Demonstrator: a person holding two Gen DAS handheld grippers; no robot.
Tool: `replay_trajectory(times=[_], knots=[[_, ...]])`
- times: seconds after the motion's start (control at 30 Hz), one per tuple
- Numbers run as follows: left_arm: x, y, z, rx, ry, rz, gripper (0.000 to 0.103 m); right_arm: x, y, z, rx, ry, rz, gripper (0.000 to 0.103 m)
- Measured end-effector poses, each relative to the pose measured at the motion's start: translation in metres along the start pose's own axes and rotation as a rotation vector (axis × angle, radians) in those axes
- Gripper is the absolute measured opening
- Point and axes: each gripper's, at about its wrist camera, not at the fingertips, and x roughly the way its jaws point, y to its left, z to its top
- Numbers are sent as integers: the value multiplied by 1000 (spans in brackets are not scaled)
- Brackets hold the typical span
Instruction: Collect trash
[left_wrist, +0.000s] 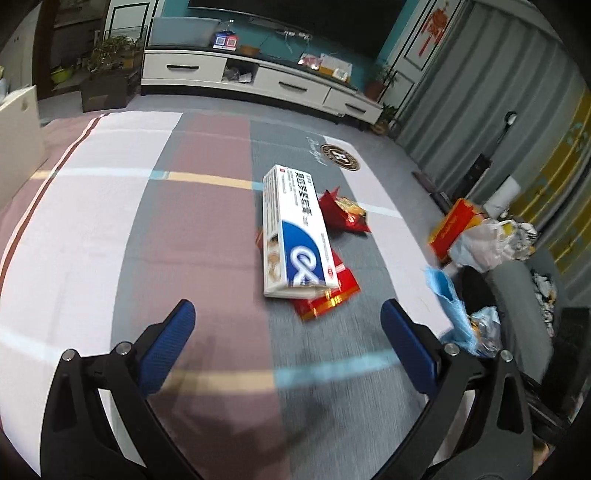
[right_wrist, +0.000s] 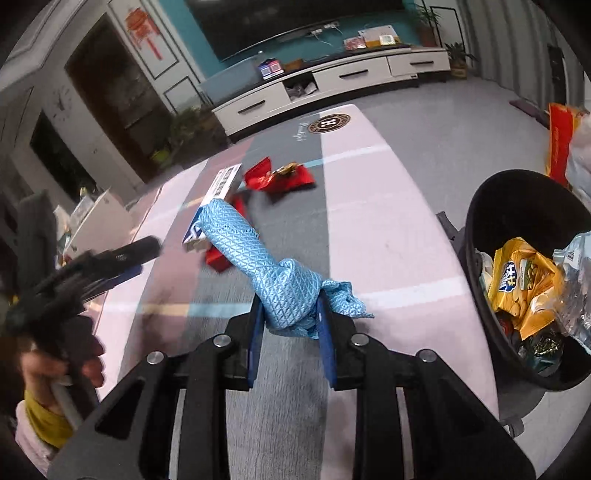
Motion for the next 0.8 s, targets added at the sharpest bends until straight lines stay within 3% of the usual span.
replay_trajectory(times=[0.17,0.3,0.43,0.5,0.6,0.8], knots=[[22,-16,18,43,-20,37,99,-16,-5,6,9,-30,47,28],[36,-31,21,111,-8,86,86,-21,-18,7,67,-34,57,29],[47,-35,21,138,10,114,82,-23,-19,6,75,-29,67,29],[48,-34,19,148,7,129,67,-26,-18,6,66,-36,72,29],[48,-30,17,146,14,134,53,-26,-17,7,65,-39,70,29],[35,-22,11,133,-29,130,44,-22,-18,7,66,-32,59,29]])
